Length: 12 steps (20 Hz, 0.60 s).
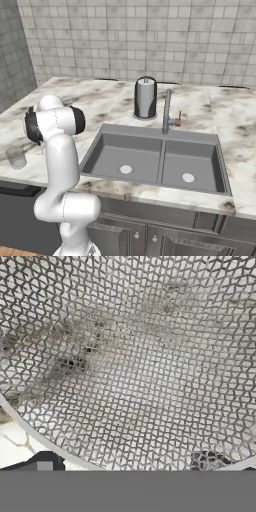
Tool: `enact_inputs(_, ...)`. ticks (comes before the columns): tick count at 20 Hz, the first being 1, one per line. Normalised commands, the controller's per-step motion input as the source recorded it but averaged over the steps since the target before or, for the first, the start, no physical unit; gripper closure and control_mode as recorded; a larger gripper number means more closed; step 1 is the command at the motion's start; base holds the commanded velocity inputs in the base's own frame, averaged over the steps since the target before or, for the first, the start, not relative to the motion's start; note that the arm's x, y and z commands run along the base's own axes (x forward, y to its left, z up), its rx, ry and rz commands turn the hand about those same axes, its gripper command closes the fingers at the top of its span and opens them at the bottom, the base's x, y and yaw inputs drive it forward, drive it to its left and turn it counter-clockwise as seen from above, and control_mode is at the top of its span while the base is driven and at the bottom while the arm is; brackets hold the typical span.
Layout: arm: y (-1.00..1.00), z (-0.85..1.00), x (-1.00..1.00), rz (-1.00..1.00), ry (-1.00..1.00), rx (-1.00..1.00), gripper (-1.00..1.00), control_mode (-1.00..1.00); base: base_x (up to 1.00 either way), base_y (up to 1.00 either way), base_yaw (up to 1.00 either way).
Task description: Place the strainer in the left basin and the glass cup in the right basin of the sink.
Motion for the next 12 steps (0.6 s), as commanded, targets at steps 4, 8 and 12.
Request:
enact_inputs(4,0.09,-0.13,0.08,0.0,0.02,0.04,-1.0,-1.0,0.0,0.0,0.0)
enact_inputs(8,0.08,-0.08,0.13,0.0,0.01,0.04,-1.0,-1.0,0.0,0.0,0.0)
enact_inputs(12,0.01,-0.03,0.09,0.0,0.0,0.0,1.0,-1.0,0.0,0.0,0.0)
